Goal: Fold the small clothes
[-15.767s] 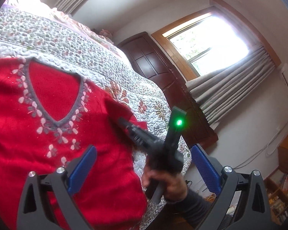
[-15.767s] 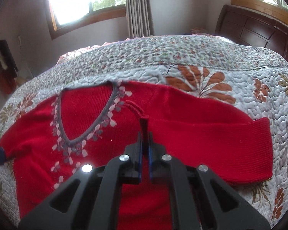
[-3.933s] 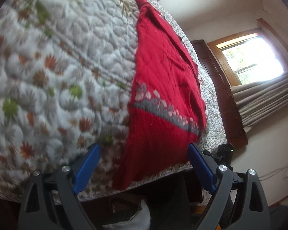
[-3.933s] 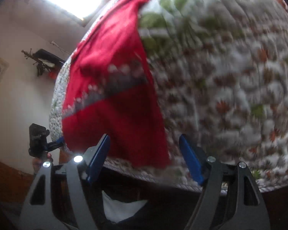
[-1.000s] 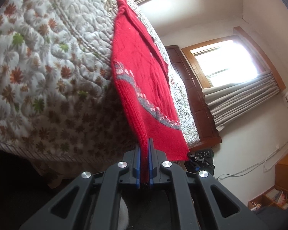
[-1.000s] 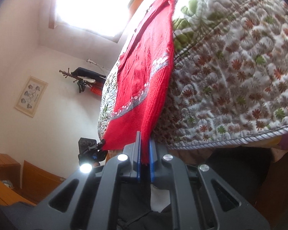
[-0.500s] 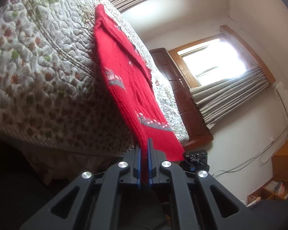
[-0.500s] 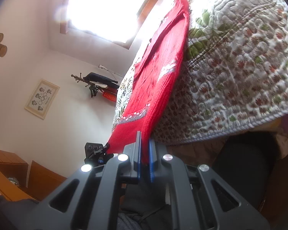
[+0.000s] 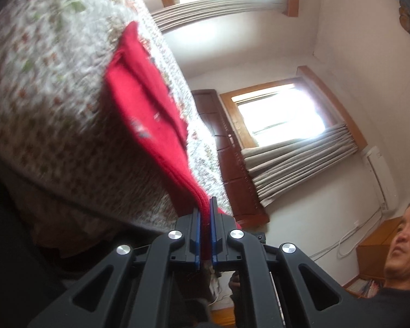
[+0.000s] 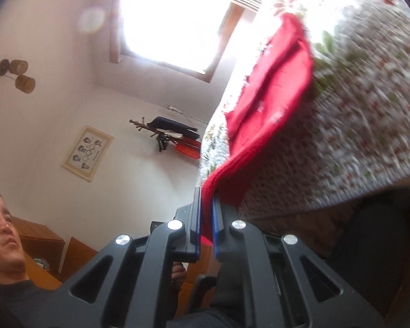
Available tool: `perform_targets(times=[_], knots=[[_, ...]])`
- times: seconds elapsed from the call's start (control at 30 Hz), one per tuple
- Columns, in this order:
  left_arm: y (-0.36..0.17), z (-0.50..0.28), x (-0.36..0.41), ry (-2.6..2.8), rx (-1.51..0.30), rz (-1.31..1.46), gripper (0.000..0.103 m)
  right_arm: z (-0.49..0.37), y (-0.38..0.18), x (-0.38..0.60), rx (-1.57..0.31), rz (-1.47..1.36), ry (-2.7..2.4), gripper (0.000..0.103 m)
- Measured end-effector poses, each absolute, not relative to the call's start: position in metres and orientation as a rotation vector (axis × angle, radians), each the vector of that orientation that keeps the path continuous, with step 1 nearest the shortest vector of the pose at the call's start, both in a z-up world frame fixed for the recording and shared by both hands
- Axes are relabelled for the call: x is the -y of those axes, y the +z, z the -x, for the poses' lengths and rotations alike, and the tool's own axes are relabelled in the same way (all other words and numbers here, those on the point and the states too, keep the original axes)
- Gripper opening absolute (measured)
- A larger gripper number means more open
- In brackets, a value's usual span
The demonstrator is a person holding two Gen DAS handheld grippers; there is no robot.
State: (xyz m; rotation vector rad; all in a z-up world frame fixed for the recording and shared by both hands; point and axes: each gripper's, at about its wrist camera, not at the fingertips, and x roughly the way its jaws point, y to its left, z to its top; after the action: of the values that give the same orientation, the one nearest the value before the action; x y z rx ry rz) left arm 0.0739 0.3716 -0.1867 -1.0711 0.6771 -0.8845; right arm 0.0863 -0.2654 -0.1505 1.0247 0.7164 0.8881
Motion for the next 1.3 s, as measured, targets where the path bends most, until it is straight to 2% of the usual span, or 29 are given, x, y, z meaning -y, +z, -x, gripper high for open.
perform_targets(times=[0.33, 0.6, 0.93, 1.03, 1.1, 1.17, 1.3], knots=[[-0.169, -0.17, -0.378, -0.829, -0.734, 1.124, 0.005, -0.174, -0.133, 0.265, -0.713, -1.027, 0.842, 0.005], [-0.199, -0.249, -0.381, -0.752, -0.82, 1.194, 0.005, -0.246, -0.155, 0.277, -0.789, -1.051, 0.72, 0.005], [-0.243, -0.314, -0.372, -0.671, -0.931, 1.239, 0.006, -0.323, -0.209, 0.269, -0.945, -1.056, 0.616, 0.006], [-0.252, -0.324, -0.372, -0.657, -0.955, 1.245, 0.012, -0.338, -0.213, 0.268, -0.97, -1.053, 0.618, 0.01], [-0.254, -0.327, -0.371, -0.662, -0.963, 1.238, 0.02, -0.341, -0.213, 0.267, -0.99, -1.049, 0.623, 0.015], [-0.248, -0.329, -0.37, -0.679, -0.954, 1.21, 0.032, -0.344, -0.209, 0.265, -1.003, -1.036, 0.639, 0.025], [-0.23, -0.329, -0.371, -0.722, -0.928, 1.12, 0.04, -0.348, -0.189, 0.265, -0.989, -0.98, 0.674, 0.03]])
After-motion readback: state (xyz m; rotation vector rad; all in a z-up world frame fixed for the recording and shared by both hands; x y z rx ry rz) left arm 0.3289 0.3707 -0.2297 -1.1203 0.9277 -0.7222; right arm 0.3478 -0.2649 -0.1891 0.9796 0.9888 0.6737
